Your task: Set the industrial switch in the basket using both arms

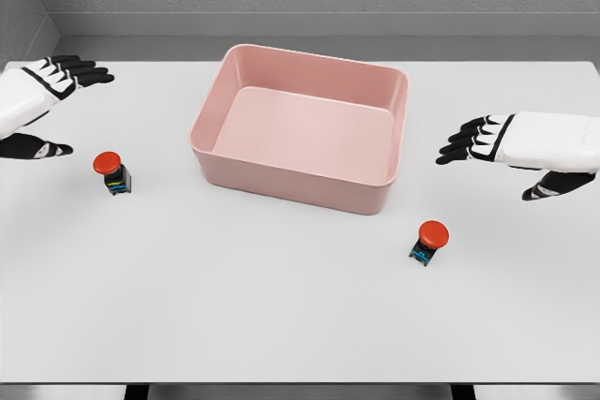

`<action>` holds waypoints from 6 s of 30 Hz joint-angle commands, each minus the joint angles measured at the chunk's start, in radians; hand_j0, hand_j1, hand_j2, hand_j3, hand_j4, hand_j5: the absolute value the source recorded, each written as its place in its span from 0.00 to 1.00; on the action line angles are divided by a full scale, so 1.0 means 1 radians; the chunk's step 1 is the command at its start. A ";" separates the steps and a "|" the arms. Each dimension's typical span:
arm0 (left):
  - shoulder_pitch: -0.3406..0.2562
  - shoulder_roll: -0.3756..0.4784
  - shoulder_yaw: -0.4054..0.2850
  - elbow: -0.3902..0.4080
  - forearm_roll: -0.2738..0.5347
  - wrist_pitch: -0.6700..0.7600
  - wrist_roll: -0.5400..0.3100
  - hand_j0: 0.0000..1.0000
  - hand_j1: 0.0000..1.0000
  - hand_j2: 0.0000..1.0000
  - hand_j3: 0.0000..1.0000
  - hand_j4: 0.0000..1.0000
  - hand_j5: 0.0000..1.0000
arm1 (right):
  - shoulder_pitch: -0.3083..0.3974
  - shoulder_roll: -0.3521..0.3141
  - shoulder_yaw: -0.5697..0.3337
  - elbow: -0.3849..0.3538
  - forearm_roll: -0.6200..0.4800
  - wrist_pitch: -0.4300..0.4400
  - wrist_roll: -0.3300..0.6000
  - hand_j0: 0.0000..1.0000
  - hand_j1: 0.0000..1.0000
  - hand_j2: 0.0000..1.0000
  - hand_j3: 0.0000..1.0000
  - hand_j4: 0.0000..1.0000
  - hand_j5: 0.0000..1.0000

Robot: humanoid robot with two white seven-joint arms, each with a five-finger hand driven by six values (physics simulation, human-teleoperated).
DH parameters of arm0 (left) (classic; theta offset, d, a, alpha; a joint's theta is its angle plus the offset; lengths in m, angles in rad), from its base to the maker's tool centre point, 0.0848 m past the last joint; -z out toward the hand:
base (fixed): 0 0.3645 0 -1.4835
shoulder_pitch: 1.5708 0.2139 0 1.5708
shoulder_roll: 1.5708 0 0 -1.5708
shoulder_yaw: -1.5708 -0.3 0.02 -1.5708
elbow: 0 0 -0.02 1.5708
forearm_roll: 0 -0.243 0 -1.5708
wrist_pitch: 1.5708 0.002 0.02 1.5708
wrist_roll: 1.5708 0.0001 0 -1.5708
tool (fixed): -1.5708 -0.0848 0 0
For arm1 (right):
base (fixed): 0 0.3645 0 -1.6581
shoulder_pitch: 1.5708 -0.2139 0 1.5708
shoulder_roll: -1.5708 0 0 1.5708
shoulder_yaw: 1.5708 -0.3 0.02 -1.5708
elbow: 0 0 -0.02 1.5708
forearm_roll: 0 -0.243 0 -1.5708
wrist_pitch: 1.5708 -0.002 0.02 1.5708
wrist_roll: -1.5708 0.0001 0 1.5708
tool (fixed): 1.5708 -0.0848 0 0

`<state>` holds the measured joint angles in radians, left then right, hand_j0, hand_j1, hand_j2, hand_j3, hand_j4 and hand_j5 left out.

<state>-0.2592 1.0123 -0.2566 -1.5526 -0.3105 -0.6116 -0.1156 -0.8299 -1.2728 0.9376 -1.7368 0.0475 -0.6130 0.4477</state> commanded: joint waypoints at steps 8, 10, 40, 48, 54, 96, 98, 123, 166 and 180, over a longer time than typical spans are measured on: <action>0.021 0.019 -0.001 -0.011 0.008 0.001 0.001 1.00 1.00 1.00 1.00 1.00 1.00 | 0.002 0.018 0.017 -0.003 0.012 0.002 -0.006 1.00 1.00 1.00 1.00 1.00 1.00; 0.032 0.023 -0.003 -0.011 0.005 0.001 0.001 1.00 1.00 1.00 1.00 1.00 1.00 | 0.009 0.030 0.038 -0.004 0.023 0.002 -0.012 1.00 1.00 1.00 1.00 1.00 1.00; 0.120 0.008 -0.012 0.063 -0.005 0.001 -0.006 1.00 1.00 1.00 1.00 1.00 1.00 | 0.138 0.131 0.106 0.060 0.121 0.002 -0.176 0.97 0.97 0.97 0.97 0.97 0.97; 0.101 -0.061 -0.013 0.077 -0.021 0.001 -0.029 1.00 1.00 1.00 1.00 1.00 1.00 | 0.152 0.131 0.107 0.066 0.137 0.002 -0.175 0.87 0.87 0.87 0.87 0.87 0.87; 0.098 -0.084 -0.013 0.086 -0.022 0.001 -0.056 1.00 1.00 1.00 1.00 1.00 1.00 | 0.153 0.142 0.107 0.065 0.135 0.002 -0.175 0.87 0.87 0.87 0.87 0.87 0.87; -0.002 -0.176 -0.076 0.209 -0.024 0.001 -0.113 0.83 0.83 0.83 0.83 0.83 0.83 | 0.175 0.153 0.101 0.057 0.161 0.002 -0.168 0.50 0.50 0.50 0.50 0.50 0.50; 0.002 -0.169 -0.073 0.207 -0.022 0.001 -0.113 0.80 0.80 0.80 0.80 0.80 0.80 | 0.175 0.153 0.099 0.057 0.161 0.002 -0.167 0.50 0.50 0.50 0.50 0.50 0.50; 0.006 -0.178 -0.075 0.218 -0.030 0.001 -0.113 0.72 0.72 0.72 0.72 0.72 0.72 | 0.156 0.101 -0.034 0.083 0.147 0.002 -0.167 0.49 0.49 0.49 0.49 0.49 0.49; -0.058 -0.165 -0.066 0.171 0.025 0.001 -0.125 0.47 0.47 0.47 0.47 0.47 0.47 | -0.112 0.529 -0.034 0.350 0.155 0.002 -0.064 0.52 0.52 0.52 0.52 0.52 0.52; -0.138 -0.169 -0.073 0.157 0.045 0.001 -0.125 0.47 0.47 0.47 0.47 0.47 0.47 | -0.170 0.724 -0.025 0.474 0.158 0.002 -0.050 1.00 1.00 1.00 1.00 1.00 1.00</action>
<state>-0.3988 0.8440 -0.3285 -1.3886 -0.2741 -0.6122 -0.2411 -1.0017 -0.5717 0.9135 -1.2763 0.2125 -0.6129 0.3957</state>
